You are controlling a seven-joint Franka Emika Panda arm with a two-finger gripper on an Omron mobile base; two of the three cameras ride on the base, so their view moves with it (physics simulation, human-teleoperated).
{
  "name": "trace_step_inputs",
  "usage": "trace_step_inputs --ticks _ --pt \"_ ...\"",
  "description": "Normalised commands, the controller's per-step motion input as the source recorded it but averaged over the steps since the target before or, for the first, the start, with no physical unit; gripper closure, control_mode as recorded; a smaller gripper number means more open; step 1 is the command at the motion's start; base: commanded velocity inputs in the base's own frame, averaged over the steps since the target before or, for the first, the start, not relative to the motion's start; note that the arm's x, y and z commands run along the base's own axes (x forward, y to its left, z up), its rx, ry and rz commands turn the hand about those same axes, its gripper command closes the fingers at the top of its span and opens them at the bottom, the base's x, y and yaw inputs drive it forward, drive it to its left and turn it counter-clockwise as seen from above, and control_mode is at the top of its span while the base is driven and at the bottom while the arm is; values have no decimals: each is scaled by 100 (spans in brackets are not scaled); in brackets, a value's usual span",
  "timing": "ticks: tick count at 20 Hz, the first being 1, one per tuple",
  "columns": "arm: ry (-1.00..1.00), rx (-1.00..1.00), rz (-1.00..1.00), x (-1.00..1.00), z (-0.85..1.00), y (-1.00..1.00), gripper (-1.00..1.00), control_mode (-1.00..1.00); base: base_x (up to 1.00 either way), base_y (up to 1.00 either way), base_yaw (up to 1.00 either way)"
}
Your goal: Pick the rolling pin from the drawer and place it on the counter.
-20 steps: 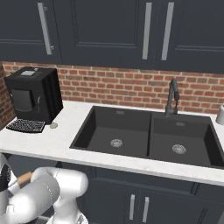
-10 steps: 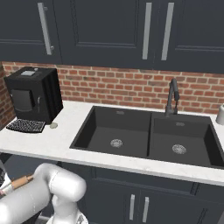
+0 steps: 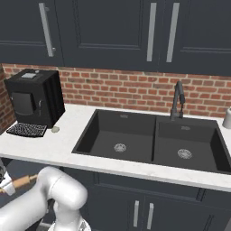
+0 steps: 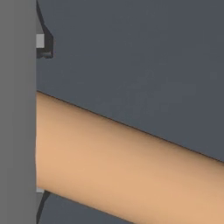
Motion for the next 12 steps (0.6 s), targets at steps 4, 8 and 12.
trace_step_inputs --ticks 4,8,12 --pt "0 -16 0 35 -100 3 100 -100 0 0 0" --pt "9 -3 0 -8 -26 -2 100 -100 0 0 0" --pt "6 0 0 -96 73 -28 100 -100 0 0 0"
